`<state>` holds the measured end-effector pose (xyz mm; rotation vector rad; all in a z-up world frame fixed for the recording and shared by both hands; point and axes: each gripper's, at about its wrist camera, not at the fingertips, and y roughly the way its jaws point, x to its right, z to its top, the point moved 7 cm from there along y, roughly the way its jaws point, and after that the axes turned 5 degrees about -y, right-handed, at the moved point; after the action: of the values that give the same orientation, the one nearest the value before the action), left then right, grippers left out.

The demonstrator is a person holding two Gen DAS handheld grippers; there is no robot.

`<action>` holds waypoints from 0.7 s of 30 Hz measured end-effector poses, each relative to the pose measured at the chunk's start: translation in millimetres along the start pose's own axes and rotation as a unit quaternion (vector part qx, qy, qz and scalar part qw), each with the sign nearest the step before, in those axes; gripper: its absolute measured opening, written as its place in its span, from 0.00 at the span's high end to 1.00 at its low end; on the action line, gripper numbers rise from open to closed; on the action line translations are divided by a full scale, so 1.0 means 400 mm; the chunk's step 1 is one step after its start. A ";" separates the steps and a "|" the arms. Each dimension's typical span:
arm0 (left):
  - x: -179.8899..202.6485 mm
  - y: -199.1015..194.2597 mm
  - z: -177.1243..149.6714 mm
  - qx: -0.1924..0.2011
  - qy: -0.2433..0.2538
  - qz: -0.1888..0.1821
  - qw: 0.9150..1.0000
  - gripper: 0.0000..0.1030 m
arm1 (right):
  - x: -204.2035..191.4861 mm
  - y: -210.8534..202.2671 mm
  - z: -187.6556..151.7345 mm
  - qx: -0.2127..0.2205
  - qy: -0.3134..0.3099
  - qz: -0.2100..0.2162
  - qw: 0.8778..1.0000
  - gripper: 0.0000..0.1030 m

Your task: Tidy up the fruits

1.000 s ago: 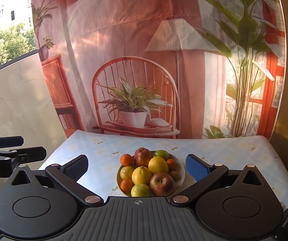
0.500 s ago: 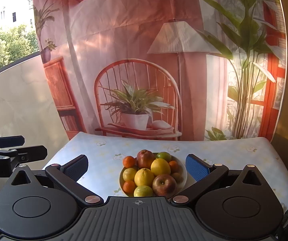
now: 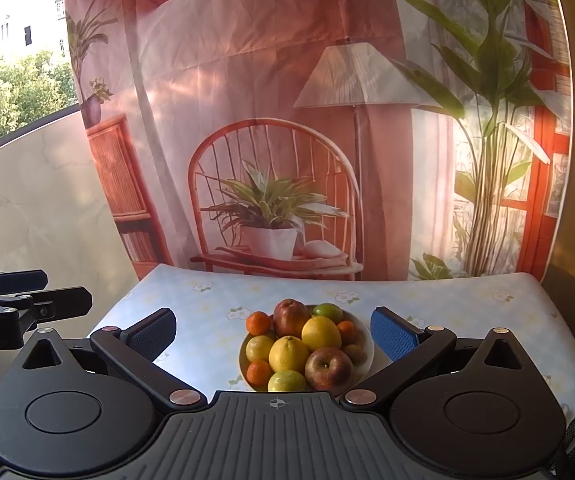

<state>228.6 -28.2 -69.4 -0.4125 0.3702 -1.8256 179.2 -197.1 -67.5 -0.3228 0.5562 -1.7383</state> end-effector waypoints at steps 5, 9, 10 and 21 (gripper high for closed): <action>0.000 0.000 -0.001 0.000 0.000 0.000 1.000 0.07 | 0.000 0.000 -0.001 0.000 0.000 0.001 1.000 0.00; -0.001 -0.001 0.003 0.001 -0.001 -0.001 1.000 0.07 | -0.001 0.000 -0.001 0.000 0.000 0.000 1.000 0.00; -0.001 -0.002 0.005 0.001 -0.002 -0.001 1.000 0.07 | -0.001 0.000 -0.001 0.000 0.000 0.000 1.000 0.00; 0.001 -0.003 0.008 0.001 -0.008 -0.011 1.000 0.07 | -0.003 -0.001 -0.001 0.000 0.000 0.000 1.000 0.00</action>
<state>228.9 -28.3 -66.1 -0.4318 0.3544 -1.8418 179.1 -195.7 -67.7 -0.3229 0.5566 -1.7376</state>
